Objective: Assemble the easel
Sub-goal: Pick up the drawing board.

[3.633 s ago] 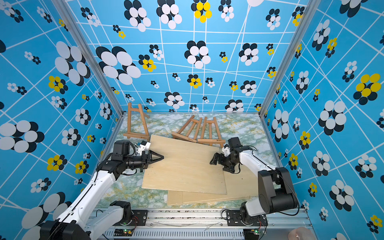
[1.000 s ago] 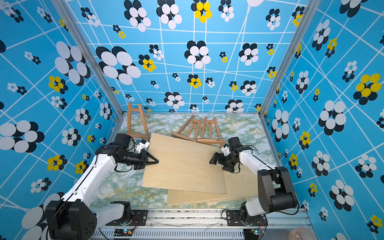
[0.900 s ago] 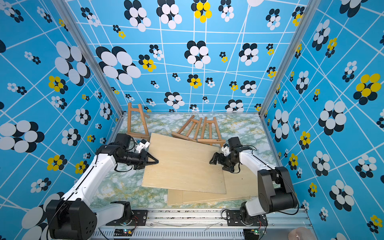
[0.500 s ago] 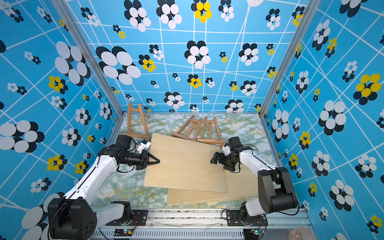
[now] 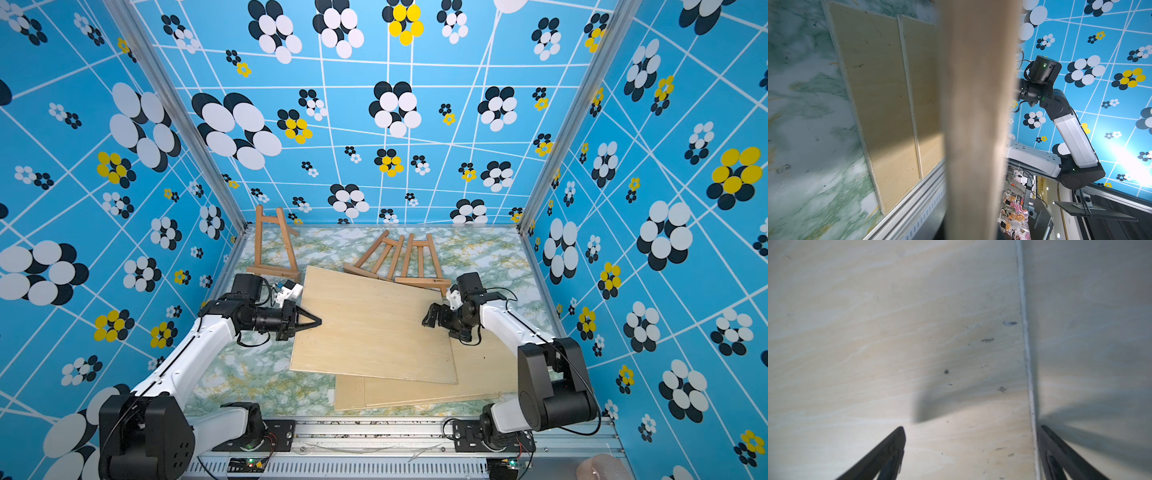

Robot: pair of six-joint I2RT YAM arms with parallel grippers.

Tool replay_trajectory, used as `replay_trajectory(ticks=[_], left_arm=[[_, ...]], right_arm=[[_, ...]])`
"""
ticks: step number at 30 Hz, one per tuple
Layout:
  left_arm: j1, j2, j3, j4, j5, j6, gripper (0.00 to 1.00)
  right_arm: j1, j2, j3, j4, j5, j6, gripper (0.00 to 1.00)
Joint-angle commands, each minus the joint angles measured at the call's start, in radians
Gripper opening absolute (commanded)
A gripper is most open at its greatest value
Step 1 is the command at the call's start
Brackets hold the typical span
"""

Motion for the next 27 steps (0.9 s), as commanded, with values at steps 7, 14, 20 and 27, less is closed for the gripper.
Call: replay_trajectory(ticks=[7,14,20,27], left_arm=[[0.043,-0.088,-0.078,0.223,0.087,-0.243,0.0],[0.048,-0.126,-0.119,0.368,0.122,-0.375,0.0],[0.06,-0.159,-0.133,0.414,0.103,-0.422,0.0],[0.061,-0.157,-0.146,0.429,0.09,-0.425,0.0]], right_arm=[[0.008,-0.201,0.102,-0.092,0.088,0.066,0.99],[0.001,-0.324,0.16,-0.167,0.113,0.151,1.0],[0.001,-0.5,0.091,-0.178,0.029,0.42,0.99],[0.081,-0.912,-0.292,0.102,0.061,1.061,0.94]])
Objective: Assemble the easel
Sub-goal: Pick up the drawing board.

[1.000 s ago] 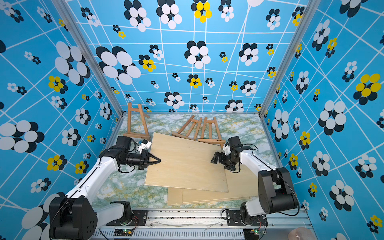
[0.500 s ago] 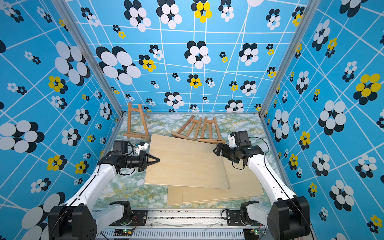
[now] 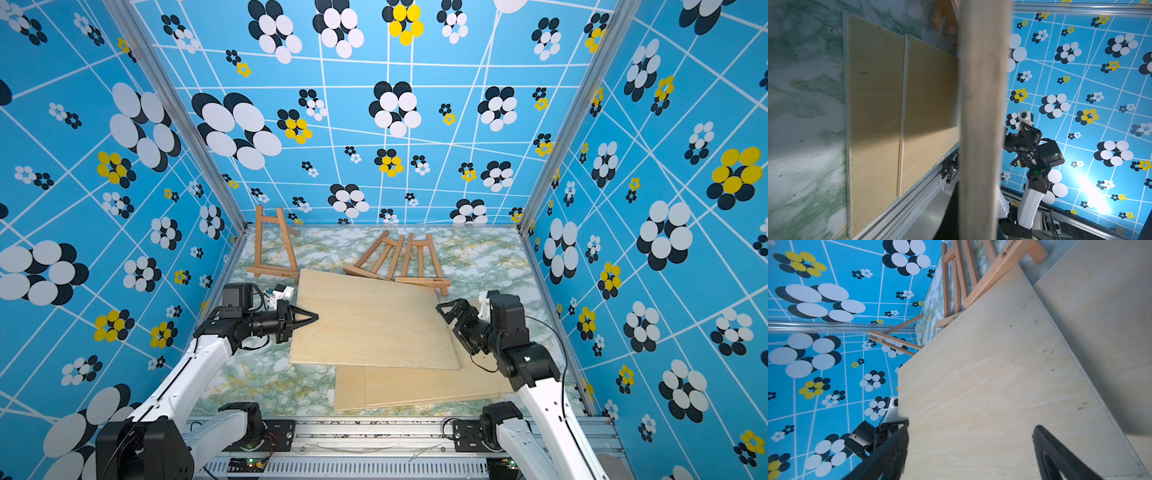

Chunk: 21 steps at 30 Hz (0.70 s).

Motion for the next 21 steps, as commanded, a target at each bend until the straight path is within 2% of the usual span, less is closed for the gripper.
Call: replay_trajectory(ticks=[1,4,7,10,16,18,21], left_arm=[[0.015,-0.033,0.004,0.103,0.076,-0.022,0.0],[0.014,-0.037,-0.005,0.104,0.076,-0.021,0.0],[0.011,-0.04,-0.006,0.092,0.069,-0.014,0.0],[0.009,-0.041,-0.004,0.073,0.055,-0.011,0.0],[0.009,-0.05,-0.005,0.056,0.022,-0.033,0.0],[0.008,-0.055,-0.007,0.057,0.015,-0.038,0.0],[0.007,-0.06,-0.008,0.057,0.012,-0.045,0.0]], right_arm=[[0.072,-0.15,-0.098,0.088,0.085,0.37,0.94],[0.16,-0.238,-0.123,0.032,0.182,0.466,0.95],[0.254,-0.242,-0.132,0.004,0.229,0.552,0.95],[0.351,-0.184,-0.14,0.008,0.249,0.616,0.96],[0.475,-0.042,-0.127,0.043,0.265,0.689,0.97],[0.501,-0.018,-0.114,0.044,0.291,0.692,0.97],[0.518,0.02,-0.149,0.122,0.264,0.733,0.98]])
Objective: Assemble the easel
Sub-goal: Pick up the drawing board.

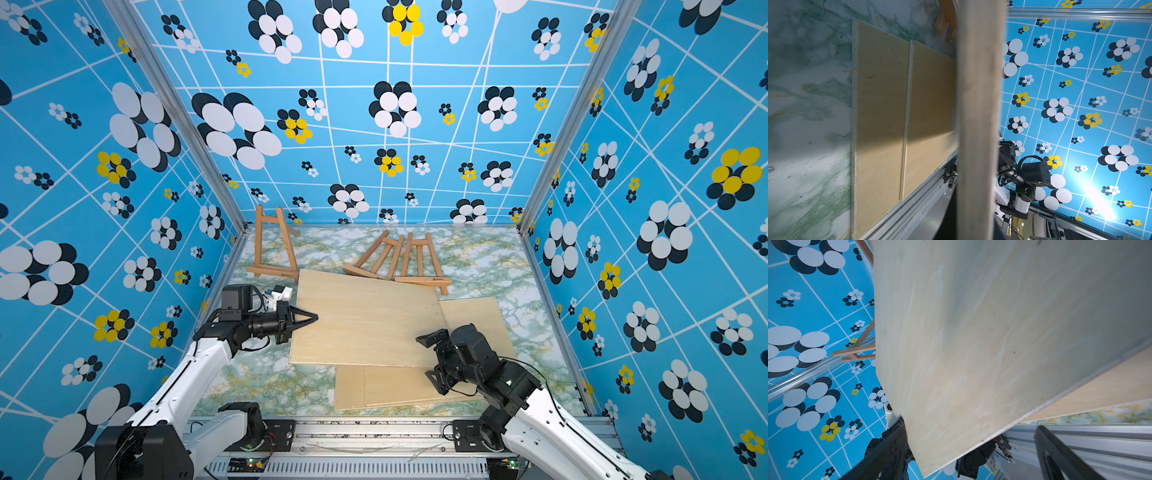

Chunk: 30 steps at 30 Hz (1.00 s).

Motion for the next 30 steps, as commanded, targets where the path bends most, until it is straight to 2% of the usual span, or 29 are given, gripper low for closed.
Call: replay_trajectory(ticks=[1,8,12,17,22,30], left_arm=[[0.008,-0.034,0.009,0.042,0.042,-0.028,0.0],[0.007,-0.051,0.003,0.037,0.039,-0.04,0.0],[0.007,-0.081,-0.026,0.049,0.03,-0.067,0.0],[0.004,-0.148,-0.102,0.088,-0.004,-0.134,0.0],[-0.011,-0.22,-0.171,0.137,-0.034,-0.207,0.0],[-0.104,-0.313,-0.252,0.198,-0.093,-0.307,0.0]], right_arm=[[0.035,0.032,-0.036,0.105,0.033,0.077,0.99],[0.121,0.132,-0.068,0.277,0.145,0.088,0.99],[0.196,0.127,-0.082,0.35,0.314,0.034,0.98],[0.244,0.094,-0.126,0.484,0.449,-0.024,0.92],[0.248,0.107,-0.128,0.543,0.5,-0.073,0.87],[0.264,0.174,-0.146,0.696,0.532,-0.094,0.74]])
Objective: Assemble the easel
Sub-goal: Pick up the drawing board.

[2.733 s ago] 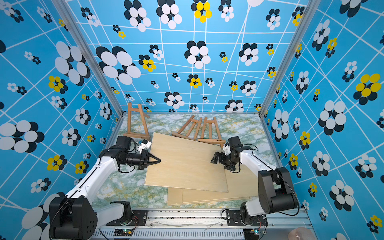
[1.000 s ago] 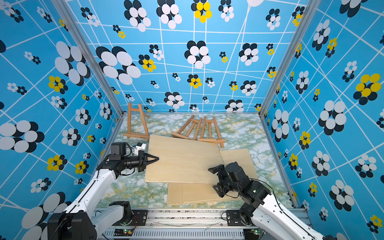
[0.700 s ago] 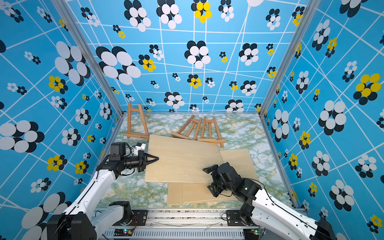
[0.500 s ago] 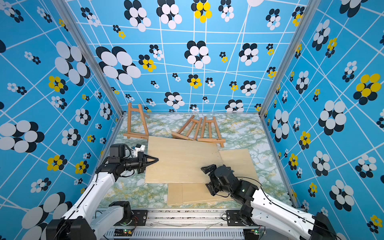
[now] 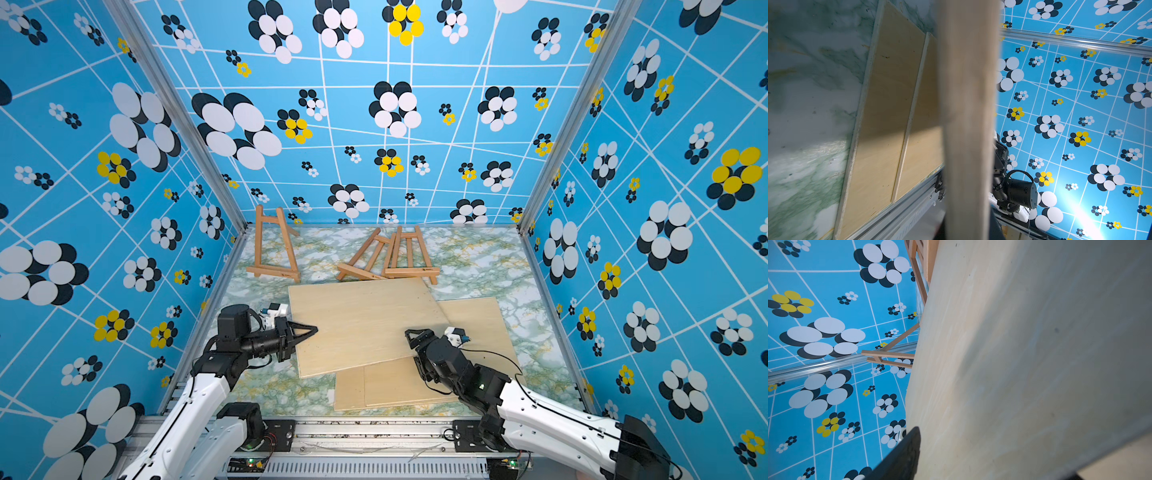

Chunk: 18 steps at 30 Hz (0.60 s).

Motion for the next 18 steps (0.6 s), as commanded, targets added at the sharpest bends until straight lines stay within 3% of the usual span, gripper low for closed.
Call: replay_trajectory(ticks=[1,6,11,13,18], left_arm=[[-0.053,-0.033,-0.03,0.062,0.014,-0.026,0.0],[-0.117,-0.051,-0.058,0.082,-0.014,-0.052,0.0],[-0.151,-0.066,-0.075,0.101,-0.023,-0.071,0.0],[-0.16,-0.077,-0.08,0.101,-0.027,-0.079,0.0],[-0.175,-0.112,-0.089,0.098,-0.036,-0.099,0.0]], right_arm=[[0.015,0.016,0.012,0.221,0.071,-0.047,0.73],[0.043,0.03,0.008,0.268,0.114,-0.052,0.56],[0.078,-0.002,0.016,0.238,0.158,-0.061,0.26],[0.091,-0.021,0.03,0.196,0.17,-0.069,0.21],[0.117,-0.066,0.065,0.116,0.204,-0.099,0.19]])
